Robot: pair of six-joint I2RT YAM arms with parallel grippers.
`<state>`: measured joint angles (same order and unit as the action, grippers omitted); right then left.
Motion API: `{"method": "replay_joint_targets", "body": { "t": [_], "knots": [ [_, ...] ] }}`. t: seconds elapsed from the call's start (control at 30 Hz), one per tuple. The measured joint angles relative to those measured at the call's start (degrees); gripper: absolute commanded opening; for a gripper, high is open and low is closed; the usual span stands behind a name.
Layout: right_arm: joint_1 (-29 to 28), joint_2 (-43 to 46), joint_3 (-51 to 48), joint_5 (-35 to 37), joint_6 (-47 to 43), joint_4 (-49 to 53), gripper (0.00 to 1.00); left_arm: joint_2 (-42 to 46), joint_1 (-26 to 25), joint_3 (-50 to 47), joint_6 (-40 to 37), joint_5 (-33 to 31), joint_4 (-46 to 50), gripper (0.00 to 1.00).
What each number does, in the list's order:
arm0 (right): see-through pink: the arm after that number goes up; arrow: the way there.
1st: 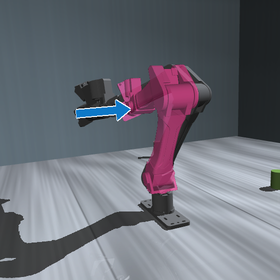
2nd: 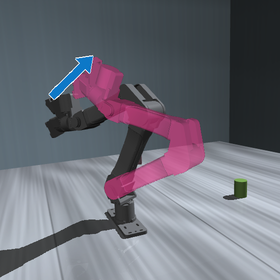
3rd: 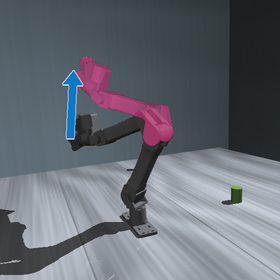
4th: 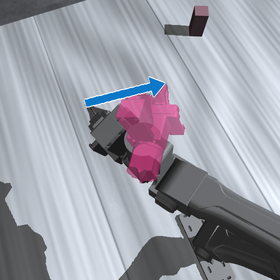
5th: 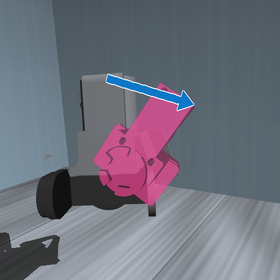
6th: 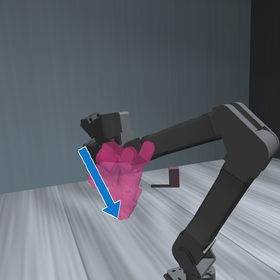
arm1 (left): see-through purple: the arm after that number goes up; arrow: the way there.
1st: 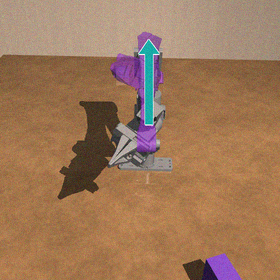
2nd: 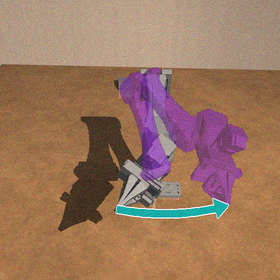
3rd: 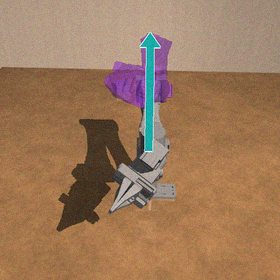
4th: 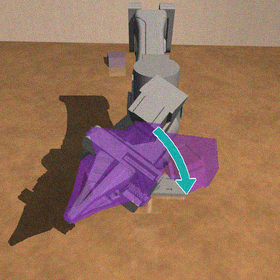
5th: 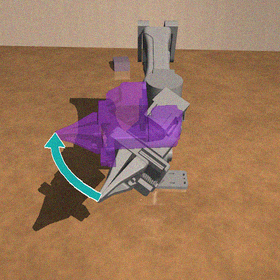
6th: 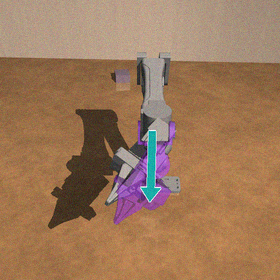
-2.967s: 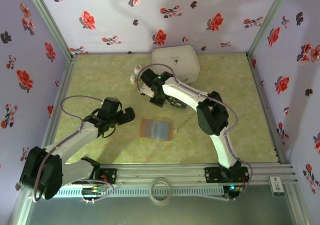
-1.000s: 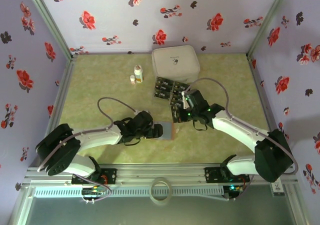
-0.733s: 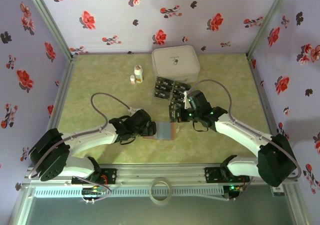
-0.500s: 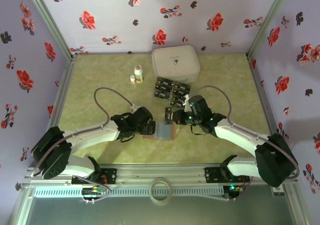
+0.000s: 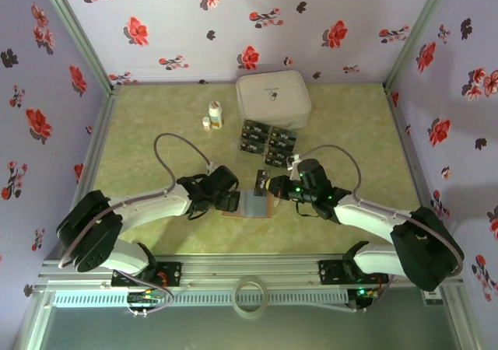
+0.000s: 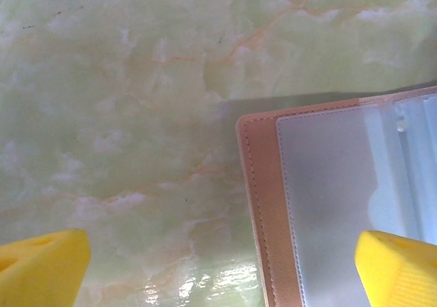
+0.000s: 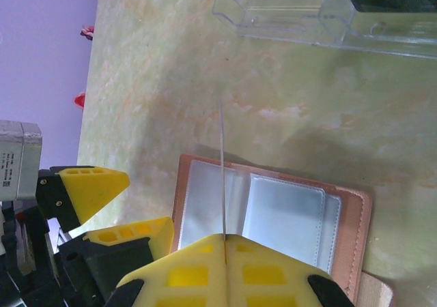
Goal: Put the credit cards into the card holder
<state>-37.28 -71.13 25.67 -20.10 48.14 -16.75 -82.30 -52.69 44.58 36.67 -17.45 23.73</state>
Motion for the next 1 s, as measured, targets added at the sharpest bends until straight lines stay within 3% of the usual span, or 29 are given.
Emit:
{"method": "replay_joint_targets", "body": {
  "t": [0.5, 1.0],
  "knots": [
    [-2.03, -6.8, -2.29, -2.58, 3.13, -13.0, 0.0, -0.63, 0.11, -4.59, 0.7, 0.02, -1.05, 1.0],
    [-3.39, -11.02, -4.15, -3.28, 3.41, -19.8, 0.0, -0.57, 0.09, -6.62, 3.32, 0.07, -3.23, 1.0]
  ]
}}
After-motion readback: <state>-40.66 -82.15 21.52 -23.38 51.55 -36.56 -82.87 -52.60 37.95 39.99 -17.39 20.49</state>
